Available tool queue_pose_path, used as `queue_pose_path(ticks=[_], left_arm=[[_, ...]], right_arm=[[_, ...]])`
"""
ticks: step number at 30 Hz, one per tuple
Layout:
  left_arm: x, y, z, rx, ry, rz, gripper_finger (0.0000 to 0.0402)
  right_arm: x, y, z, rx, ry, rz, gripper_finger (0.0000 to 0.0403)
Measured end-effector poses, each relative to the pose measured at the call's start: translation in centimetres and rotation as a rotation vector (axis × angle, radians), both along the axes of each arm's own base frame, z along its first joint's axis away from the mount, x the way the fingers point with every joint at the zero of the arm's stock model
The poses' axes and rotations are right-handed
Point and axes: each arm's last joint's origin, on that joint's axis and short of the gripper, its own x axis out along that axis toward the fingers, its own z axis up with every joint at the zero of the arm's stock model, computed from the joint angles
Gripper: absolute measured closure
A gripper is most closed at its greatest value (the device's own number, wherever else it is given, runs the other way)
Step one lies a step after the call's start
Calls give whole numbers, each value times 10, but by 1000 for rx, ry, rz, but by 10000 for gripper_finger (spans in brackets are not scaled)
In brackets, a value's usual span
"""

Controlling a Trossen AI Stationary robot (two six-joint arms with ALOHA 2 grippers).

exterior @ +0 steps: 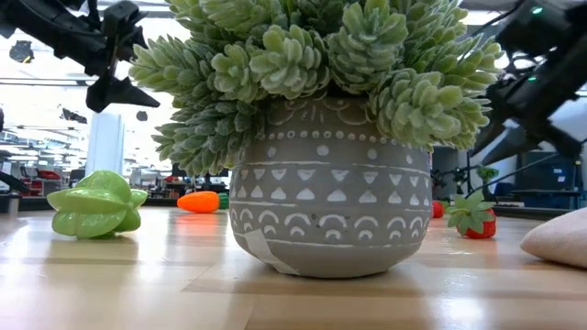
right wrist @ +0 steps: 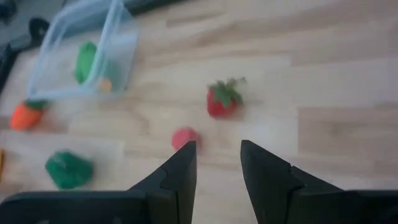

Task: Pick and placing Produce into tupperware
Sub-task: Put the top strawberry into the transparent bin

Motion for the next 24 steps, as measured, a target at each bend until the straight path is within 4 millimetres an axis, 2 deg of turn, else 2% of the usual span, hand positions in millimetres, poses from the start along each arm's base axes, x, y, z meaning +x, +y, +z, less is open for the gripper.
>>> queue_pose_path(ticks=[3,9,15,20,24], left_arm=[[0,0,0,2,-2,-1,105],[0,0,0,0,0,-6,105],[0,0,0,-1,0,-8,105],[0,0,0,-1,1,-7,105],[0,0,0,1,1,-4,105]], right_arm=[[13,-12,-2,-15,-1,-14,285],[25,-36,-17,75,73,-10,276],[37,-53,-20,45,26,36,232],[38,-60,-24,52,76,36,189],[40,-62,-30,65,114,45,171]])
